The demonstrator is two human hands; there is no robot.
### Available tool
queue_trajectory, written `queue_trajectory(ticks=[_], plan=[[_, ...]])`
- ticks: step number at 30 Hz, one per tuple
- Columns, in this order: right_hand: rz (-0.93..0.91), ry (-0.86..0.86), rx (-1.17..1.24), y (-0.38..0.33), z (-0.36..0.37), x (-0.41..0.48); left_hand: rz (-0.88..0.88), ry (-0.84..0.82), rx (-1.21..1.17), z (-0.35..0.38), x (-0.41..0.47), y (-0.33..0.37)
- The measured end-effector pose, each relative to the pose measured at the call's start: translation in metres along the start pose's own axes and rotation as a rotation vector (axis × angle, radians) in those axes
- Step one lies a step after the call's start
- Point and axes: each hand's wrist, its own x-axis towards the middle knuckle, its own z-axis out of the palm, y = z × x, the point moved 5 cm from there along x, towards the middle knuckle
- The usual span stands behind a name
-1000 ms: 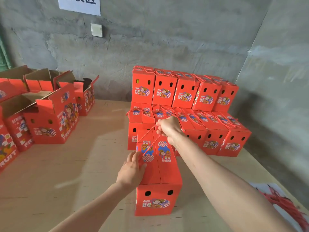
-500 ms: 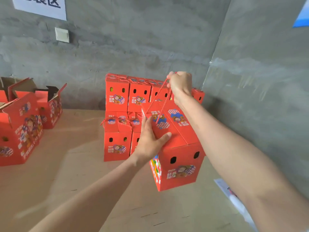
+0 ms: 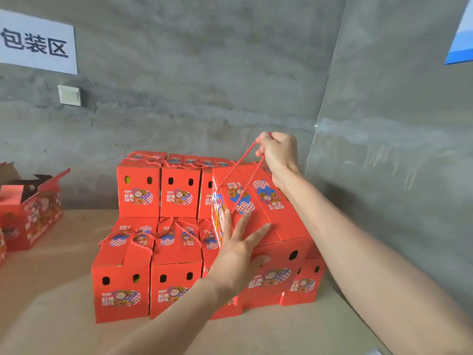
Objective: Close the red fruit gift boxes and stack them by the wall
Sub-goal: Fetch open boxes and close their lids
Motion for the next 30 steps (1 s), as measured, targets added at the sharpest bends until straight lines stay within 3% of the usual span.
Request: queue_trajectory(ticks=[5, 8, 11, 14, 17, 21, 30], plan=[[-0.011, -0.018, -0.046, 0.027, -0.021, 0.065, -0.015, 0.014, -0.005, 0.043, 0.078, -0.009], [-0.028, -0.088, -0.229, 0.053, -0.023, 0.097, -0.097, -0.072, 0.045, 0.072, 0.113, -0.021], [-0.005, -0.275, -0.64, 0.102, -0.025, 0.11, -0.215, -0.251, 0.179, 0.105, 0.128, -0.035], [0.033, -0.539, -0.968, 0.174, -0.038, 0.091, -0.292, -0.227, 0.126, 0.121, 0.136, -0.044], [0.102, -0.738, -1.015, 0.231, -0.056, 0.065, -0.318, -0.178, -0.016, 0.131, 0.137, -0.052], [-0.041, -0.895, -1.119, 0.246, -0.063, 0.053, -0.49, -0.242, -0.246, 0.161, 0.119, -0.063], [-0.171, -0.491, -1.193, 0.254, -0.072, 0.036, -0.418, -0.184, -0.342, 0.19, 0.112, -0.057]])
